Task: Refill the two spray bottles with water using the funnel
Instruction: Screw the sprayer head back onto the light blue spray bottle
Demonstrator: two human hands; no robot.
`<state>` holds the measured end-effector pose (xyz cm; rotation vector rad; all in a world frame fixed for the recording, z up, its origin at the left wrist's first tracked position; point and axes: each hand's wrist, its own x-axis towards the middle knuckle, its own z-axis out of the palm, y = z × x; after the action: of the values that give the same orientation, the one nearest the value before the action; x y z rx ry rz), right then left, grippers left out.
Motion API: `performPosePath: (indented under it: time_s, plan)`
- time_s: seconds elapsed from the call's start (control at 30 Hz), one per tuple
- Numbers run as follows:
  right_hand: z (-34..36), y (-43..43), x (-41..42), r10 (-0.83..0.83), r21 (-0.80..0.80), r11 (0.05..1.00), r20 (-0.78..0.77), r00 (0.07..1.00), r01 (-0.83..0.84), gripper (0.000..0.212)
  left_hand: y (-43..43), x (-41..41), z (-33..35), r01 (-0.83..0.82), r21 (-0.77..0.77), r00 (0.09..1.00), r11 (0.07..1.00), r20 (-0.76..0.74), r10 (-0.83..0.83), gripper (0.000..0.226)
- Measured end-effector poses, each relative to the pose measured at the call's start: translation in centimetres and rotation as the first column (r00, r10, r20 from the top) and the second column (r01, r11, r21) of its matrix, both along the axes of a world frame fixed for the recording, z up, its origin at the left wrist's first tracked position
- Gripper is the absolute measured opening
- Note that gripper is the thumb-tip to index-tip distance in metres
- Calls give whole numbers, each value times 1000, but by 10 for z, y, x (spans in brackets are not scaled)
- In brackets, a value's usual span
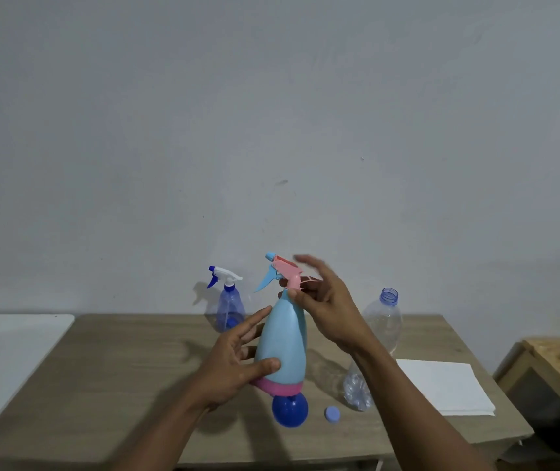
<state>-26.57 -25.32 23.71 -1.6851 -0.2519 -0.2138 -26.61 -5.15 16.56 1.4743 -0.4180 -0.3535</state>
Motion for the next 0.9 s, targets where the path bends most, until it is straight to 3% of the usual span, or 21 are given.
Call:
performPosePath:
  time_s: [0.07,0.13,0.23,0.33,0.4,0.5,0.57,0.63,0.73,0.83,0.9]
  plan:
    - [-10,10,-1,-90,148,984,-40,995,94,61,-2,0,-3,19,-13,999,1000,-31,-19,81]
    - [-19,18,3,-152,220,960,-115,982,174,55,-4,-1,-11,46,-6,998,999,-48,-46,77]
    - [-28,21,7,-162,96,977,-242,957,190,20,-6,-4,-34,38,-4,993,999,-108,-38,68]
    - [-47,13,6,-128,80,984,-311,942,161,22,0,-1,-68,-112,-25,974,993,-202,105,81]
    - [-60,7,4,-84,94,988,-317,945,119,22,9,5,-97,-225,90,959,970,-153,237,96]
    - [-77,1,0,-141,-119,987,-327,934,107,29,34,17,-147,-303,463,946,833,37,323,92]
    - [-98,-2,-1,-171,-301,951,-337,926,66,39,53,23,-174,-276,696,944,663,67,323,103]
    - [-124,-6,-6,-157,-438,899,-388,908,-32,47,68,25,-191,-140,875,963,463,11,270,119]
    - [-150,-6,-18,-129,-423,896,-537,833,-133,45,78,21,-204,43,949,975,313,-108,193,140]
    - [-163,-4,-19,-178,-389,917,-600,780,-91,39,80,15,-215,85,952,984,293,-127,125,154]
    - [-173,-5,-15,-274,-454,891,-580,767,-26,51,80,16,-218,89,953,985,291,-127,116,154]
